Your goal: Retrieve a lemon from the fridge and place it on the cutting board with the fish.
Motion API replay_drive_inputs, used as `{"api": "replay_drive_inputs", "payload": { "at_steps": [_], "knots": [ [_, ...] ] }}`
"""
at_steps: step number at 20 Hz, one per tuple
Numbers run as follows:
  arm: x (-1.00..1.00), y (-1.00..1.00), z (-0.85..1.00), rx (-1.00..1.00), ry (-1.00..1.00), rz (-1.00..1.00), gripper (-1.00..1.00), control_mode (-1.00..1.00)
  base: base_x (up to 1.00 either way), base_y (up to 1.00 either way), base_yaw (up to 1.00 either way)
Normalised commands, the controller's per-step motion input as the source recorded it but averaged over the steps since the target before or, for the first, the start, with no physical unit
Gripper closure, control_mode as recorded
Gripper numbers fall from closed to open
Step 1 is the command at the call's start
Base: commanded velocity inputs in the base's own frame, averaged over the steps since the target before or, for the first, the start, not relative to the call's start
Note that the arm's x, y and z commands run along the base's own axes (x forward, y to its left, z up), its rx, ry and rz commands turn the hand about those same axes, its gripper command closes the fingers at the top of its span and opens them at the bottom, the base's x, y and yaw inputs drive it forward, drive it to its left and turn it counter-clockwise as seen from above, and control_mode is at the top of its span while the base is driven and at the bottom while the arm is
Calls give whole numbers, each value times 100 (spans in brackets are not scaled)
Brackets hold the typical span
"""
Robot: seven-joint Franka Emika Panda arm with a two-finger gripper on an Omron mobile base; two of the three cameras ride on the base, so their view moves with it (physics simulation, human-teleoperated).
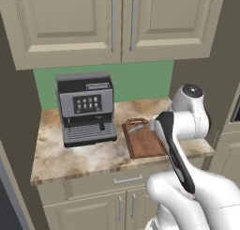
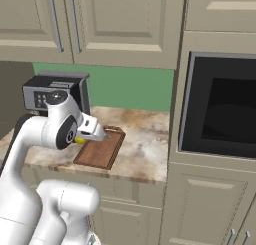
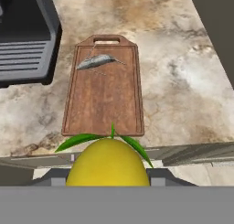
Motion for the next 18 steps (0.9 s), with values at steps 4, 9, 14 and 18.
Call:
{"api": "replay_drive_inputs", "payload": {
  "at_steps": [4,9,14,18],
  "knots": [
    [50,0,-42,-4,9,0,100,-100,0,0,0],
    [45,0,-44,-1,7,0,100,-100,0,0,0],
    [38,0,-31,0,0,0,100,-100,0,0,0],
    [29,0,-21,0,-2,0,100,-100,0,0,0]
  ]
}}
